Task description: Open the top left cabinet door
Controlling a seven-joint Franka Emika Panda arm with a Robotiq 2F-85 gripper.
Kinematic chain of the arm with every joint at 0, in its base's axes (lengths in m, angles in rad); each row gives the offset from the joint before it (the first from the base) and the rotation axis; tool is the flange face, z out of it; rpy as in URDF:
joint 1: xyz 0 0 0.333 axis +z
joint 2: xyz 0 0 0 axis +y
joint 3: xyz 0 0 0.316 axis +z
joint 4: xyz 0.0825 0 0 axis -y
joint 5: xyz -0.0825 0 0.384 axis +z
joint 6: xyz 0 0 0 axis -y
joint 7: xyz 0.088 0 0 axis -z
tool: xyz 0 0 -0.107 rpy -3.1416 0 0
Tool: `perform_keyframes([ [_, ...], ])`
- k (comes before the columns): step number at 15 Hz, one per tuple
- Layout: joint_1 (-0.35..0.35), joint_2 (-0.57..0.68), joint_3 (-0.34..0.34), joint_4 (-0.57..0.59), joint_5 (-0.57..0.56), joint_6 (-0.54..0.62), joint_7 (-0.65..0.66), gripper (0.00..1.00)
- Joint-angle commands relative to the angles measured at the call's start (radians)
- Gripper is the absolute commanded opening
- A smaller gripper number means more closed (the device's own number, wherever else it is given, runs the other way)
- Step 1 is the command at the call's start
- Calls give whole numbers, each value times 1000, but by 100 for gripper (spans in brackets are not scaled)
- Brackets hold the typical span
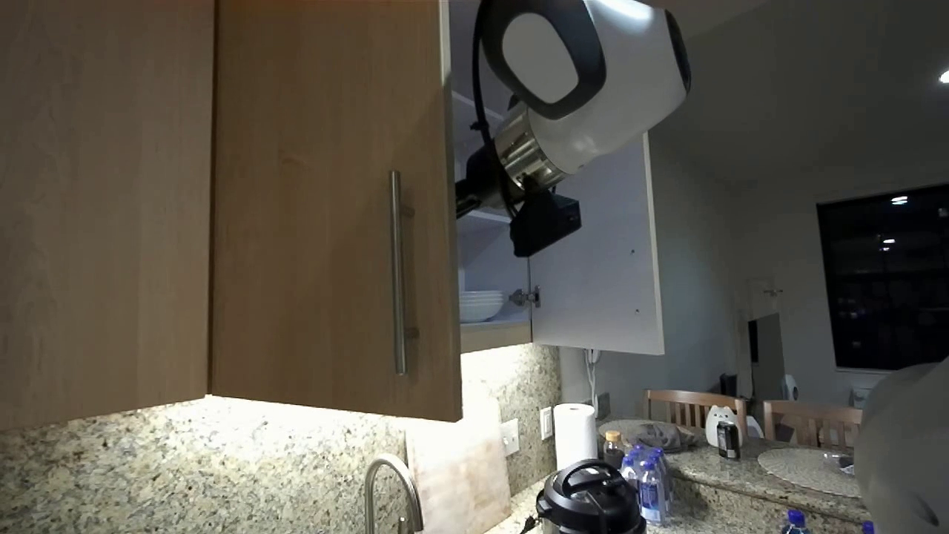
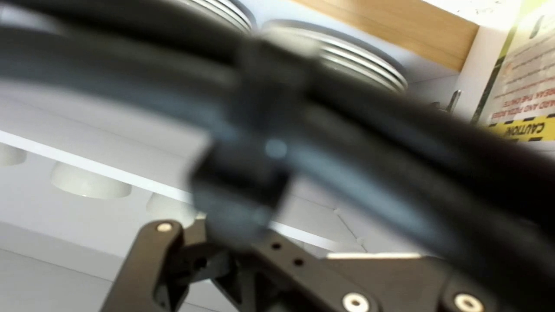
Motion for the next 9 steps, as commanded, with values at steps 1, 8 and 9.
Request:
perform_keyframes([
  [1,-29,-29,79,-3,36,4,-31,100],
  [8,-42,-23,193,22,23,4,-31,100],
  [9,-45,-14,208,28,21,4,-31,100],
])
